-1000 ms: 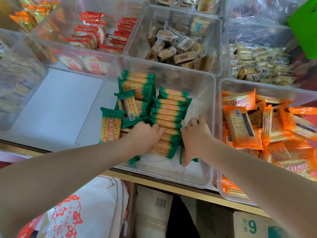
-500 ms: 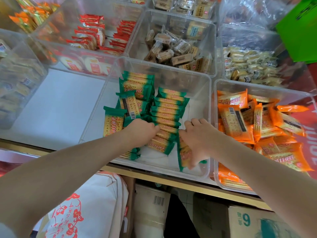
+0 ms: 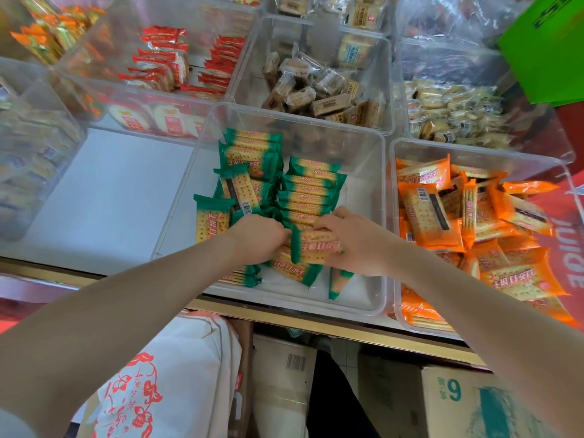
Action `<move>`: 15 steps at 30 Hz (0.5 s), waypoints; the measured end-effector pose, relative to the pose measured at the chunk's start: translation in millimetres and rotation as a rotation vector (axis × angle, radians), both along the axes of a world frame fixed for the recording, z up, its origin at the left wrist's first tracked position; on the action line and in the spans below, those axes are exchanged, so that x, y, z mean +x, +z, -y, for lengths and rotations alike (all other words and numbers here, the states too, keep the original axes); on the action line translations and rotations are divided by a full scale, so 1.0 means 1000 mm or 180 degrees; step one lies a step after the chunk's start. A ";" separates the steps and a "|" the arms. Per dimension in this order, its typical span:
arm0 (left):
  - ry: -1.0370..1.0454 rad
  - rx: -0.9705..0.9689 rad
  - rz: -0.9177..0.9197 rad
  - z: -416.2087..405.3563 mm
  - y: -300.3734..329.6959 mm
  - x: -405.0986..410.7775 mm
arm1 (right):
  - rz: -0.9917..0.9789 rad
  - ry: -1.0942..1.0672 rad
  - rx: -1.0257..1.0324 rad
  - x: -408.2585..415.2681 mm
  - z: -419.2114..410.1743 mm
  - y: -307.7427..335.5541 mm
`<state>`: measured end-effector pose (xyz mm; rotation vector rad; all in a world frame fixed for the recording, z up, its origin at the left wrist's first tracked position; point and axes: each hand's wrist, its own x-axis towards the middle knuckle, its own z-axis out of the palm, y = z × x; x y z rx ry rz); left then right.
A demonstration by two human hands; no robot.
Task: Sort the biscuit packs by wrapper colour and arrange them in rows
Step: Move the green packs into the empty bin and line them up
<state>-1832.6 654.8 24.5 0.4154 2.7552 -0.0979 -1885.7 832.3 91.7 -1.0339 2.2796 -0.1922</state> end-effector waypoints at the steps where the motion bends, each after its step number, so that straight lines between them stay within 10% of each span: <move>1: 0.0213 0.0233 0.0087 0.003 0.004 0.000 | 0.0084 0.0048 -0.0040 0.003 0.002 -0.001; 8: 0.0349 0.1157 0.0751 0.008 0.024 0.015 | 0.0235 0.0247 -0.0118 0.027 0.013 -0.039; 15: -0.0516 -0.0051 0.0651 -0.020 0.004 0.008 | -0.0282 0.0456 0.0365 0.006 0.014 -0.023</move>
